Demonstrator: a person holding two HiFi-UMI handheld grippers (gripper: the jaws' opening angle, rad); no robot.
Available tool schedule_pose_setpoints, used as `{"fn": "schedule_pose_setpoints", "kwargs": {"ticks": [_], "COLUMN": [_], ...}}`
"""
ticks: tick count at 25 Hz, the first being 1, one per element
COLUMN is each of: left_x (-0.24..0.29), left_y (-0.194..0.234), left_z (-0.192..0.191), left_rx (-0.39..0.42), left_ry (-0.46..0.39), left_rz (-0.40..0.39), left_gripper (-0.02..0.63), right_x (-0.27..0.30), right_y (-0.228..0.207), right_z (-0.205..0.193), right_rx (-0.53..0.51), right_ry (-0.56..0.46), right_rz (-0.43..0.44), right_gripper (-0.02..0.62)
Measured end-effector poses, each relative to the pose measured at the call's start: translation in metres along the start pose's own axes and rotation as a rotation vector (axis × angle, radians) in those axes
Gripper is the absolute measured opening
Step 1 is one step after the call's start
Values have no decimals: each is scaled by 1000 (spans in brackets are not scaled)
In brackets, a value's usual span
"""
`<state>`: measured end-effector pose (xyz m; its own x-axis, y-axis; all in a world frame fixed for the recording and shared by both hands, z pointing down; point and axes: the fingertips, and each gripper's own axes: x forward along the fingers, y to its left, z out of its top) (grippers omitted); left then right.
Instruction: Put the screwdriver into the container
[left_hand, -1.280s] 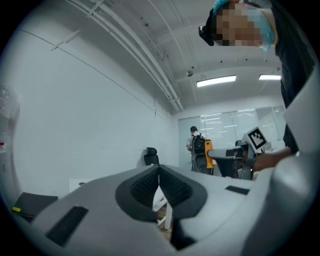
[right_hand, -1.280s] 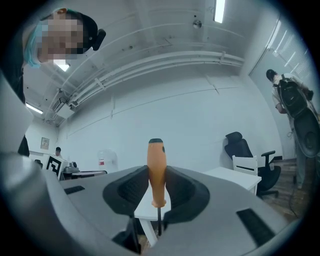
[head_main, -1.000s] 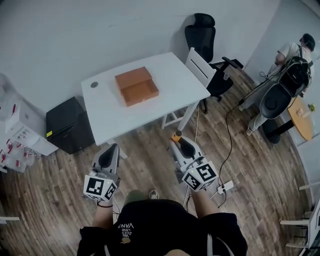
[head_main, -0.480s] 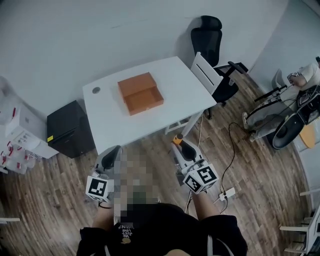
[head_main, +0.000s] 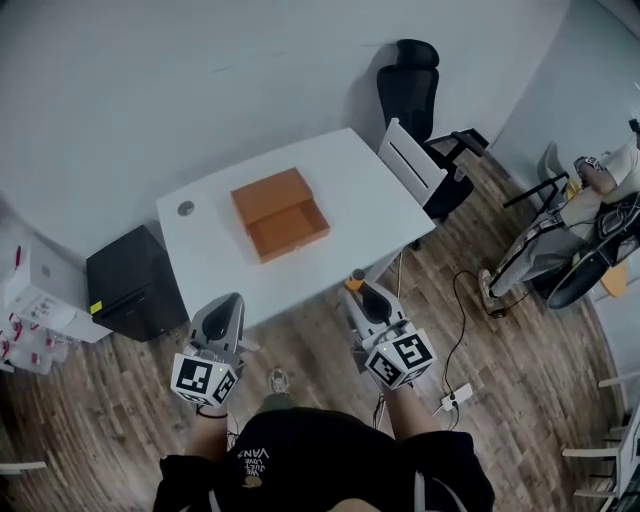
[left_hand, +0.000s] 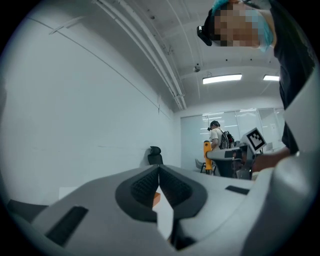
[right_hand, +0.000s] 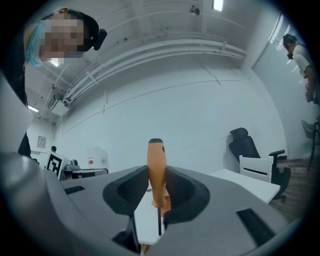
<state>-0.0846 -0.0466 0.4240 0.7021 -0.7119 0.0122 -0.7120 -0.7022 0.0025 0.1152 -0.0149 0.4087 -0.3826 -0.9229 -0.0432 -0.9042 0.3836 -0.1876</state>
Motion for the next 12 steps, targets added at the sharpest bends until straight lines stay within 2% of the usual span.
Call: {"fn": "schedule_pose_setpoints", "kwargs": {"ticks": [12], "left_x": [58], "left_y": [71], "left_z": [3], "left_rx": [-10], "left_ry": [-11], "left_rz": [-71], "left_gripper": [14], "right_x": [76], "right_y": [-19], "right_z": [5], "right_rx": [-13], "right_ry": [-12], "right_rz": [-70], "right_gripper": [114]}}
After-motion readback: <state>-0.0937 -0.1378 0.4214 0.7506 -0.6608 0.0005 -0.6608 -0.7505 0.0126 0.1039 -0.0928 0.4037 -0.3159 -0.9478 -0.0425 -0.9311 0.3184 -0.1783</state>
